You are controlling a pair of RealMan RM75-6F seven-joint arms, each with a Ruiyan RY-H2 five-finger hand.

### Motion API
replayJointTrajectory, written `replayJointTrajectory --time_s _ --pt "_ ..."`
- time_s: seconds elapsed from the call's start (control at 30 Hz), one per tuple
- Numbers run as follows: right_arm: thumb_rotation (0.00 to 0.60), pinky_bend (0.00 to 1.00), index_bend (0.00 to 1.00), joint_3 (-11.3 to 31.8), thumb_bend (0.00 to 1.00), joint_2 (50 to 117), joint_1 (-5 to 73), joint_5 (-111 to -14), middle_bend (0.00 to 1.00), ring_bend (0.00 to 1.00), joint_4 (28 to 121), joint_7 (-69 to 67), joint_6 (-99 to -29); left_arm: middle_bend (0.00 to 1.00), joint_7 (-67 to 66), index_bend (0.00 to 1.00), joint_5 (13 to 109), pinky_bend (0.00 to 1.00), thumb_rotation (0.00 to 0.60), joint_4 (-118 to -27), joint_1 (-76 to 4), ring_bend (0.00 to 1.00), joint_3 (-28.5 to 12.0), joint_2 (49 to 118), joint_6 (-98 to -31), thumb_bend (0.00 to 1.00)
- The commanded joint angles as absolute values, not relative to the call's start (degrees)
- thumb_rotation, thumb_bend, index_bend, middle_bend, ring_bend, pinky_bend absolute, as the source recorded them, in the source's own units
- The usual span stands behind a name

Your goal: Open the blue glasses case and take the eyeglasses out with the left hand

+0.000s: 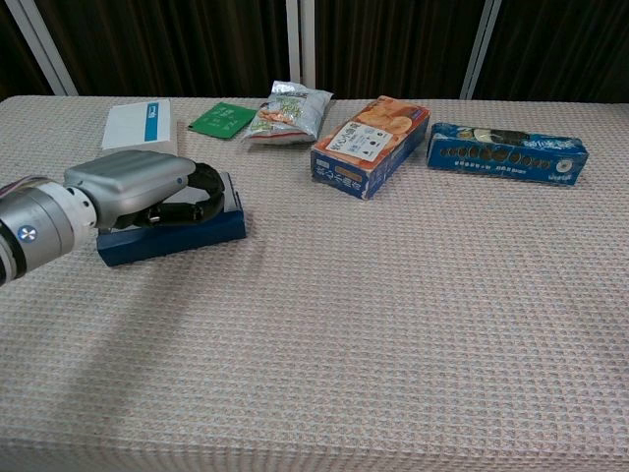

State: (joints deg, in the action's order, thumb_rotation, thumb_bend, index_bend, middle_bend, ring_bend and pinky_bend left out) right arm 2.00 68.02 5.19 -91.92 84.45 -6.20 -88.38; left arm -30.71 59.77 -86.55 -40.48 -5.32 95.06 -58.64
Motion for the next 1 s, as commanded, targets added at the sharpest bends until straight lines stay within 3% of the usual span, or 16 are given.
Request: replayJointTrajectory --time_s 0.03,0.6,0.77,1.0 --pt "0.600 0.00 0.00 1.97 0.28 68.05 5.22 -92.05 0.05 0.00 84.45 -6.19 -88.39 0.15 -29.99 0.39 61.35 0.11 0.000 -89.37 -40.00 0.11 -4.25 93.65 -58.60 0.48" --pt "0.600 0.00 0.00 2.00 0.28 68.28 6.17 -92.99 0.05 0.00 85.13 -5.38 -87.69 0.14 -35.09 0.43 64.85 0.11 0.000 -100.10 -32.14 0.11 5.74 80.89 -65.09 0.48" --pt "0.600 0.00 0.00 1.98 0.28 68.35 6.24 -93.16 0.05 0.00 85.18 -5.43 -87.79 0.14 -33.28 0.43 64.71 0.11 0.000 -100.92 -30.39 0.11 4.72 78.93 -67.41 0.48" --pt "0.600 0.00 0.00 1.94 0.28 68.19 6.11 -93.43 0.05 0.00 85.02 -5.93 -88.33 0.14 -27.73 0.41 62.45 0.11 0.000 -98.09 -28.16 0.11 0.23 79.87 -70.32 0.50"
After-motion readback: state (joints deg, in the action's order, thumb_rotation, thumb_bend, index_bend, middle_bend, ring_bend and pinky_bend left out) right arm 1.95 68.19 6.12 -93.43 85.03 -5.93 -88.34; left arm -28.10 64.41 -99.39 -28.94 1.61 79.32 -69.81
